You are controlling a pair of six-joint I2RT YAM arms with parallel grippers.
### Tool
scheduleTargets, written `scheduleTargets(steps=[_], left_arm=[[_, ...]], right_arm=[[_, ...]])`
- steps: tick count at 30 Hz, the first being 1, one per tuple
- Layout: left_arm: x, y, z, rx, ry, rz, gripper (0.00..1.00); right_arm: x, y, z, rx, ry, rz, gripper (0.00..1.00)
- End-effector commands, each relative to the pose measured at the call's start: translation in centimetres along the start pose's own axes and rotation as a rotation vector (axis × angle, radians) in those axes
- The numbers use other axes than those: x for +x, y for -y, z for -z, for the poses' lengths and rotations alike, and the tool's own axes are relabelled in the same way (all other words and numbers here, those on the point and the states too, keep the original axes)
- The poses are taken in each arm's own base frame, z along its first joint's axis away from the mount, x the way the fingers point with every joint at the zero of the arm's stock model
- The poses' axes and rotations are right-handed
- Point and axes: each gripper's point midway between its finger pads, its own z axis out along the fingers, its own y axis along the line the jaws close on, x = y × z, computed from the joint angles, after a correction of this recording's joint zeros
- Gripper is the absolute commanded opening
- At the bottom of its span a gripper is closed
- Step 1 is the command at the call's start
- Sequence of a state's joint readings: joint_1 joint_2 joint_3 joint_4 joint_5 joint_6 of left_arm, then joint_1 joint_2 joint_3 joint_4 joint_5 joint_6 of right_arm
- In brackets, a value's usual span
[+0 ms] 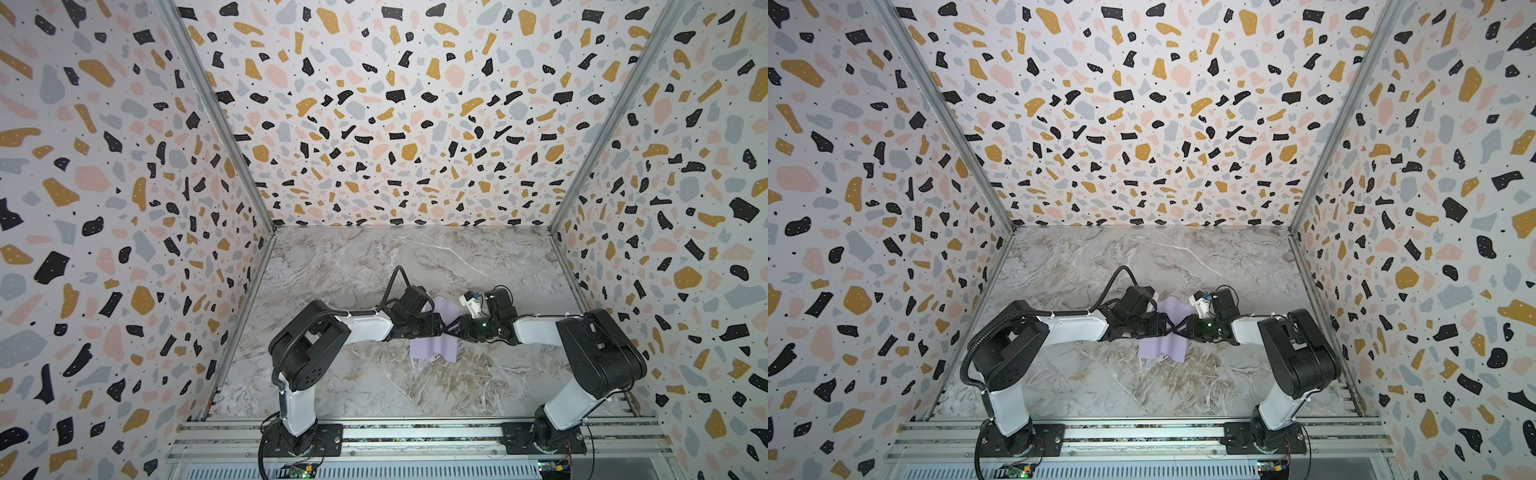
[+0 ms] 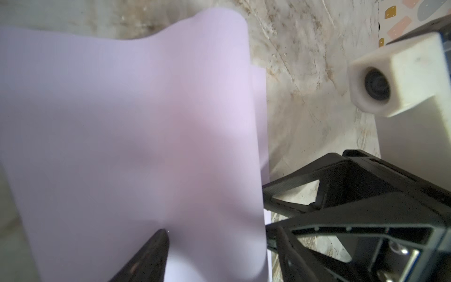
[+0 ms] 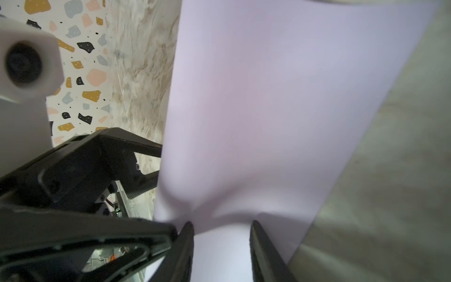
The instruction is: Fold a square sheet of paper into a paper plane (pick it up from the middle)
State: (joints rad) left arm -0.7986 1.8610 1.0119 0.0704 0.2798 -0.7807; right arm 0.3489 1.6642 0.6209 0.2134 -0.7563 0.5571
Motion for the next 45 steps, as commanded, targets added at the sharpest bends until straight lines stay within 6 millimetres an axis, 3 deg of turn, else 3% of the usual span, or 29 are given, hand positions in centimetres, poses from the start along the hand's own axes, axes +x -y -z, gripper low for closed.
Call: scheduleTargets(steps=[1, 5, 10, 15, 21, 27, 34, 39, 45], left_arm=[[0.9, -0.6, -0.3, -0.004, -0.036, -0.004, 0.63], [0.4, 0.1, 0.2, 0.028, -0.022, -0.019, 0.47], [-0.8, 1.0, 1.5, 0.105, 0.018, -0.039, 0.31], [-2.5, 2.9, 4.2, 0.248, 0.091, -0.028, 0.30], [-4.4, 4.7, 7.5, 0.443, 0.174, 0.065, 0.29], [-4.7, 4.0, 7.4, 0.465, 0.186, 0.105, 0.29], [-4.4, 2.9, 7.1, 0.478, 0.187, 0.149, 0.29], [-4.1, 1.6, 6.8, 0.444, 0.186, 0.169, 0.29], [-3.4, -0.3, 5.8, 0.398, 0.171, 0.202, 0.28]], right_arm=[[0.7, -0.4, -0.4, -0.030, -0.031, -0.034, 0.40], [0.1, -0.9, 0.6, -0.053, 0.013, -0.020, 0.40], [-1.3, -1.5, 3.1, -0.090, 0.117, -0.005, 0.42], [-2.2, -1.3, 5.1, -0.091, 0.199, -0.018, 0.49], [-3.1, -3.0, 5.0, -0.175, 0.194, -0.003, 0.63], [-4.5, -5.6, 3.7, -0.254, 0.162, 0.041, 0.67], [-4.7, -5.9, 2.3, -0.287, 0.122, 0.028, 0.71], [-5.0, -6.8, 2.4, -0.338, 0.135, 0.028, 0.65], [-5.0, -7.2, 2.6, -0.360, 0.135, 0.031, 0.44]])
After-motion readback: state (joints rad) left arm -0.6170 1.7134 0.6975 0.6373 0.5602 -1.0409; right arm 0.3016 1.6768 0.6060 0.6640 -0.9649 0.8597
